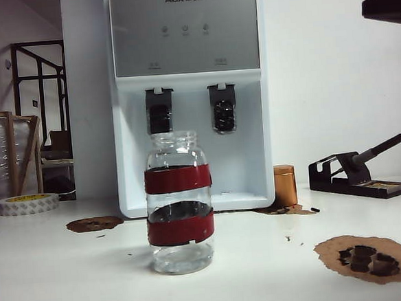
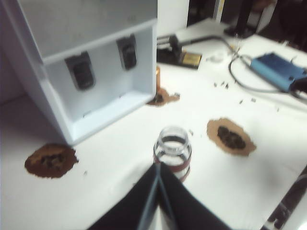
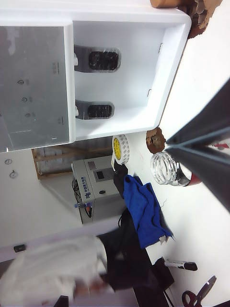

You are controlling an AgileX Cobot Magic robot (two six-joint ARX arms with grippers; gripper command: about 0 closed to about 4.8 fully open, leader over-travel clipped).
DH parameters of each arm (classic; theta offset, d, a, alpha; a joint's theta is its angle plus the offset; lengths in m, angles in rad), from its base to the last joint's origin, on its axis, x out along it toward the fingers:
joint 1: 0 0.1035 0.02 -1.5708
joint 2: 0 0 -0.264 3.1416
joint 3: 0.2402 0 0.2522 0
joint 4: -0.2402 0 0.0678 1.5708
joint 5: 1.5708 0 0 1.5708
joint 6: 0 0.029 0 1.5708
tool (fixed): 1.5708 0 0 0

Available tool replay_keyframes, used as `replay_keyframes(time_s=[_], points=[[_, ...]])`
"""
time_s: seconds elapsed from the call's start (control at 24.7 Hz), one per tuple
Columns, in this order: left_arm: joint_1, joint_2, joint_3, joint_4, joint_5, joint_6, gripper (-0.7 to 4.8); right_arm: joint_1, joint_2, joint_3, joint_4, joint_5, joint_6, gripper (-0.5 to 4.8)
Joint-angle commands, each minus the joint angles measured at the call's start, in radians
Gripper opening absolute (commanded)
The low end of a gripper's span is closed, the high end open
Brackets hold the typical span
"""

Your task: Pick up the water bottle with two loops of red belts, then reach the front water dispenser and gently press the gray-black baffle horizontally to get a little water.

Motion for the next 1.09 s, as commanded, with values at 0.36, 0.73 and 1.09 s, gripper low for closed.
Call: replay_keyframes(time_s=[0.36, 0.73, 1.09], points=[[0.003, 0.056, 0.011, -0.021, 0.019, 0.003, 3.5, -0.003, 0.0, 0.005, -0.01, 0.001, 0.003, -0.01], [0.003, 0.086, -0.038, 0.071, -0.024, 0.023, 4.79, -0.003, 0.0, 0.005, -0.01, 0.001, 0.003, -0.01], [0.003, 0.146, -0.085, 0.211, -0.013, 0.038, 4.79, -0.003, 0.0, 0.005, -0.01, 0.001, 0.005, 0.06]])
